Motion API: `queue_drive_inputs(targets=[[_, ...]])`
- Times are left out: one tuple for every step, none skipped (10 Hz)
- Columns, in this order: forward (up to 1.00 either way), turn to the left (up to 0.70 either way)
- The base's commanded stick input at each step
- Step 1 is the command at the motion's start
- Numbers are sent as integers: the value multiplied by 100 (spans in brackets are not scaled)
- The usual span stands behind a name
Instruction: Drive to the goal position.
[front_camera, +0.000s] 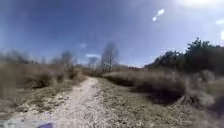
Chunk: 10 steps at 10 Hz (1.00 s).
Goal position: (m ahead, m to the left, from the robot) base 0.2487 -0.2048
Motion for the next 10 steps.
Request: queue_drive_inputs(targets=[[36,0],[29,0],[22,0],[15,0],[8,0],[0,0],[0,0],[0,0],[0,0],[0,0]])
